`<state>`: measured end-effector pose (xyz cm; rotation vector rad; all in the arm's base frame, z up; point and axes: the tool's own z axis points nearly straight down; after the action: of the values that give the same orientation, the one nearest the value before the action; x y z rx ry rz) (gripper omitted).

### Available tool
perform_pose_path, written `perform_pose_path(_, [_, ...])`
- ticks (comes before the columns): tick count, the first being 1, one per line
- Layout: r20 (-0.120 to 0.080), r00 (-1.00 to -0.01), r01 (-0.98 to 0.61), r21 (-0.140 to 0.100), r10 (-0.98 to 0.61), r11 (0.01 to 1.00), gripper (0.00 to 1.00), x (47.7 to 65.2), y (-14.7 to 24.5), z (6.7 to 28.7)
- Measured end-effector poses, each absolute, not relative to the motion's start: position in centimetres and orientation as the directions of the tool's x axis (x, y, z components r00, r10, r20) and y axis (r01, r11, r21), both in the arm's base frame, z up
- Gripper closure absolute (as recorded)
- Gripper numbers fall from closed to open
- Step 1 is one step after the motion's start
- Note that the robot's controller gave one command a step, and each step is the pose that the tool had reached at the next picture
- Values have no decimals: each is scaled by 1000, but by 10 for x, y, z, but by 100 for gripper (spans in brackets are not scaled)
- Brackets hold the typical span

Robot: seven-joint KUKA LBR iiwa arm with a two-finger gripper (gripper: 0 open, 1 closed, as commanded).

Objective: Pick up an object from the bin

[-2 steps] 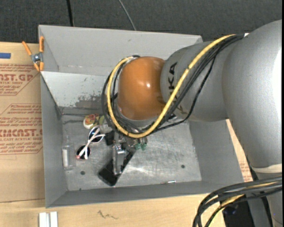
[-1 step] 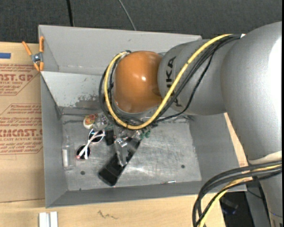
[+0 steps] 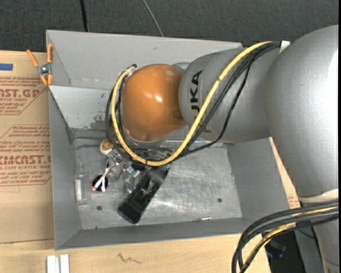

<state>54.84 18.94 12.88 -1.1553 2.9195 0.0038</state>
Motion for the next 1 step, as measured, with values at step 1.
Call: perform_pose_path(1, [-3,-730,-684,2,-684,730,100,548,189,129])
